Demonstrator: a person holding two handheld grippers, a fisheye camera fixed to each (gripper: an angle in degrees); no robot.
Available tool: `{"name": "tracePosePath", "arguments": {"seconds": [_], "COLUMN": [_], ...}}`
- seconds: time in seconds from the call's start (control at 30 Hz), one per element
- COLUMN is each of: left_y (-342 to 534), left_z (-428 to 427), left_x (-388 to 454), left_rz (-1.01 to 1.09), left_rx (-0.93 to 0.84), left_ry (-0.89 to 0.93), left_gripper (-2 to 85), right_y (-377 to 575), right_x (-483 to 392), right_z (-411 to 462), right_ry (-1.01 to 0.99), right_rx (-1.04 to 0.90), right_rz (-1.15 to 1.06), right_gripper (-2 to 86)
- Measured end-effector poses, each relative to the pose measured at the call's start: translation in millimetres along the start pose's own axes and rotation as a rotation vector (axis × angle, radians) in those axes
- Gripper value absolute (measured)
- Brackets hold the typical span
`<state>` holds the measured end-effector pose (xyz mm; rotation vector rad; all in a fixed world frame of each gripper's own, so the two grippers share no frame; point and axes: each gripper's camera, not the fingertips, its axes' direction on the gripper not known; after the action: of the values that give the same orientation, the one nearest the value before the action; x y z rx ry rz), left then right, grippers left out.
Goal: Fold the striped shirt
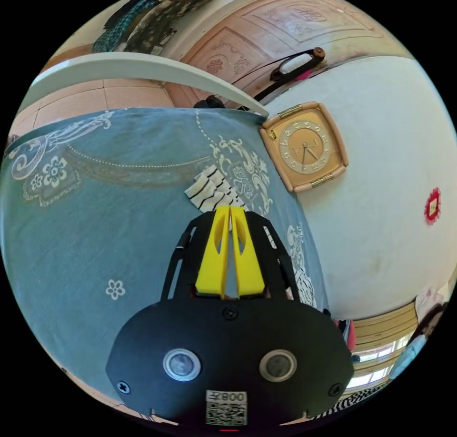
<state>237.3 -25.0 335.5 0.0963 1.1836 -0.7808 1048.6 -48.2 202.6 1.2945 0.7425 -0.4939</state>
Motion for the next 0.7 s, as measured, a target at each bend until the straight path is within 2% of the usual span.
{"name": "tracePosePath", "arguments": {"seconds": [0.13,0.27,0.37,0.47,0.57,0.7], "left_y": [10,-2,-10,-12,-1,30], "left_z": [-20,-23,-15,-5,-7,-25], "left_x": [-5,-30,-45,-54,-57,-52], "left_rz": [0.094,0.059,0.022,0.032,0.044,0.106], "left_rx": [0.029,0.035,0.007,-0.053,-0.040,-0.018], "left_ry": [-0.067,-0.137,-0.162,-0.204,-0.153,0.070], "left_gripper": [5.0,8.7,7.8,3.0,1.5,0.7], "right_y": [-21,-37,-42,-45,-48,-58], "right_x": [-7,-13,-9,0,9,15], "right_z": [6,17,23,27,33,40], "right_ry": [-0.105,-0.120,-0.133,-0.160,-0.210,-0.296], "right_rx": [0.002,-0.055,-0.083,-0.094,-0.088,-0.076], "right_rz": [-0.014,-0.032,-0.017,0.018,0.050,0.056], "right_gripper": [0.1,0.1,0.1,0.2,0.4,1.3]}}
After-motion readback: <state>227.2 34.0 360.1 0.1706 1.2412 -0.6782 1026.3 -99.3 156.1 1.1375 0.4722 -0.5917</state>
